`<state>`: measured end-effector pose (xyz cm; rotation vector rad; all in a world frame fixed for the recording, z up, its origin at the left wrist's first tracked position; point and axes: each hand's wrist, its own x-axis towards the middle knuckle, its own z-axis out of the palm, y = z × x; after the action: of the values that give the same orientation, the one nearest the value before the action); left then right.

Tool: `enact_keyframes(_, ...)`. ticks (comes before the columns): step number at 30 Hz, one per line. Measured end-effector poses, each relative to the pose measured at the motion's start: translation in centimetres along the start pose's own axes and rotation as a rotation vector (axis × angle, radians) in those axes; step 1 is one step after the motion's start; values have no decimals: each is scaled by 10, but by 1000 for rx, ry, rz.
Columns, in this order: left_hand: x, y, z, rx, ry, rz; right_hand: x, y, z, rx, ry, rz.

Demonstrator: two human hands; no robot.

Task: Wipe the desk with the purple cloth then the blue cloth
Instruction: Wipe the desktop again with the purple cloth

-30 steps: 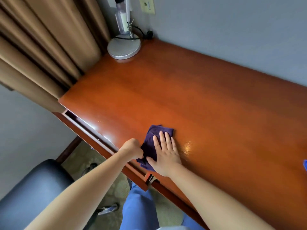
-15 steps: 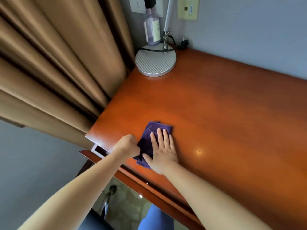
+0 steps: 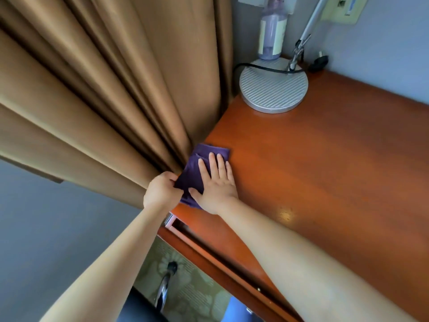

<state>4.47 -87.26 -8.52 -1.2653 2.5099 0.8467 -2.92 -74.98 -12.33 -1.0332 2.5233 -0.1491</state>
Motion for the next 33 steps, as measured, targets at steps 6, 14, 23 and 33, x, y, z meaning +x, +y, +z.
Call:
enact_keyframes(6,-27,-15,6,-215,-33,-31,-46,-3,17,10,20,-7)
enact_keyframes(14,-32,-24,20,-221,102,1,-56,-15,26,6,66,75)
enact_keyframes(23,37,45,35,-229,316,248,45,62,-30,-66,123,-5)
enact_keyframes(33,0,84,60,-95,-97,414,-61,107,-7,-57,40,292)
